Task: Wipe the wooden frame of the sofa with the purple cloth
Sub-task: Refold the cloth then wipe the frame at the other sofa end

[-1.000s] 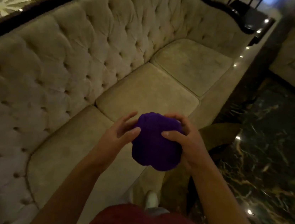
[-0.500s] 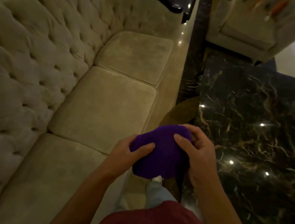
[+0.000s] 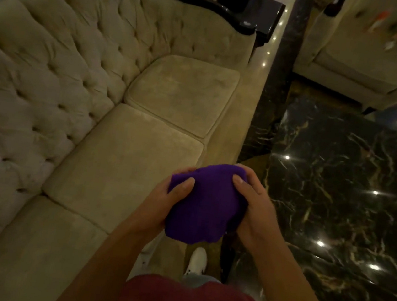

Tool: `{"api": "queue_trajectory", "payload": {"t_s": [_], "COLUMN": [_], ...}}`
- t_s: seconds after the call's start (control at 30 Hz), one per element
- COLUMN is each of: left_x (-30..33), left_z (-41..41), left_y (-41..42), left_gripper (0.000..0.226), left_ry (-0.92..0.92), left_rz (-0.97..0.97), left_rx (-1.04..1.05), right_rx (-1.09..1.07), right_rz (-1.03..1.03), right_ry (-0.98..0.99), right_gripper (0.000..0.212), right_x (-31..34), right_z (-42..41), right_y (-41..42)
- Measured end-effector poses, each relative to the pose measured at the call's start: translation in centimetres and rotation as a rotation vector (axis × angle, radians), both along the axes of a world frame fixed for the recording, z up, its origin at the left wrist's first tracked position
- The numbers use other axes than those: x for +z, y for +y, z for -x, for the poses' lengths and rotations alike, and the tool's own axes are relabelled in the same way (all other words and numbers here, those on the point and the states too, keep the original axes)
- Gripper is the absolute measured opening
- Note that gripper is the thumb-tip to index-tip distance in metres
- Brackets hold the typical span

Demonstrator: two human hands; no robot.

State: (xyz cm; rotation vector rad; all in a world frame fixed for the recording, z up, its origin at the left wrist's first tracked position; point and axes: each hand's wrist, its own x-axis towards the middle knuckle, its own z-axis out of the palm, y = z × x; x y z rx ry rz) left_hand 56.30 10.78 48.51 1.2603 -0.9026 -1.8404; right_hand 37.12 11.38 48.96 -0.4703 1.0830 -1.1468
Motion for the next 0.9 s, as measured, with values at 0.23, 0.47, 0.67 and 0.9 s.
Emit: {"api": "queue_trajectory", "payload": {"t_s": [0.23,0.47,0.67,0.9], "left_x": [-0.3,-1.9,-2.3,-1.5], "left_z": [3.8,5.0,8.3,11.8], "left_y": [-6.8,-17.1,-27.9,-39.8], "left_gripper": [0.05,0.032,0.034,0.027], "left_ry": [-0.027,-0.095,-0.333,-0.316], "left_rz": [-0.017,0.133,0.354,0.423], "left_rx": [0.071,0.147,0.182,0.258], "right_rx": [0.045,0.099,0.146,0.276], "right_rz": [-0.048,0.053,0.155,0.163], "right_ry": [0.09,0.318,0.56,0.751], "right_gripper": [0.025,0.037,0.062,0.087], "right_x": [-1.7,-3.3,-2.2,-1.9], "right_z": [4.3,7.1,9.1,11.1], "right_y": [-7.2,-16.7,-25.8,-35.7]}}
